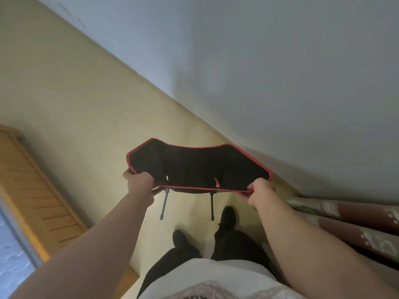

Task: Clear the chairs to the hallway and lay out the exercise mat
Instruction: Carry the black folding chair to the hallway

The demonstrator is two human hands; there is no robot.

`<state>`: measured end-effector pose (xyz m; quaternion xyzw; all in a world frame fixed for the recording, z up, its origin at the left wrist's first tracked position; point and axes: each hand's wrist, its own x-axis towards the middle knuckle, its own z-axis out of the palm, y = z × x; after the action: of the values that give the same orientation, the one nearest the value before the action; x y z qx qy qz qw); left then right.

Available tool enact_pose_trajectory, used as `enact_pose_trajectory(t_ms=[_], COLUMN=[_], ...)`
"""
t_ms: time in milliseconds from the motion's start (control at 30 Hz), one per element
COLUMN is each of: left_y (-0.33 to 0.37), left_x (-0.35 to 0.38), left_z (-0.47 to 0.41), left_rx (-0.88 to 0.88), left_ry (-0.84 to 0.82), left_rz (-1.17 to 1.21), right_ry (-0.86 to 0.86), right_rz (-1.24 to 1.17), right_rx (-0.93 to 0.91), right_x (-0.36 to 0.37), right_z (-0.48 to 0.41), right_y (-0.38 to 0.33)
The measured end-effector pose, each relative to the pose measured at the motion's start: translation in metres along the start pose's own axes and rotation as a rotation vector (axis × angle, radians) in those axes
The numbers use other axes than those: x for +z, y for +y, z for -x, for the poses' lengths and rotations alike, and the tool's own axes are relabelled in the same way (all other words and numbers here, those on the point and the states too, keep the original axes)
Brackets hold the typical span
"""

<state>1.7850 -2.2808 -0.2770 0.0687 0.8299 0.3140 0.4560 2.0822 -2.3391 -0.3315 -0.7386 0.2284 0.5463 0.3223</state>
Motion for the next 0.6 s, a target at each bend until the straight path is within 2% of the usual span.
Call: enact_pose_trajectory(t_ms=[200, 367, 600], left_y=[-0.007, -0.014, -0.01], left_x=[-0.034, -0.059, -0.124], left_z=[-0.026, -0.052, -0.083], left_rx=[-0.08, -0.129, -0.083], left_ry=[-0.005, 0.011, -0.121], left_rz=[0.121, 0.151, 0.169], right_ry=[-0.021, 0.01, -0.127], right_rz=[0.095, 0.157, 0.131], right_rx=[-0.036, -0.168, -0.255], right_x=[0.025, 0.057, 0.103], right_z=[-0.001, 0.007, 0.049], right_y=[0.011, 0.027, 0.038])
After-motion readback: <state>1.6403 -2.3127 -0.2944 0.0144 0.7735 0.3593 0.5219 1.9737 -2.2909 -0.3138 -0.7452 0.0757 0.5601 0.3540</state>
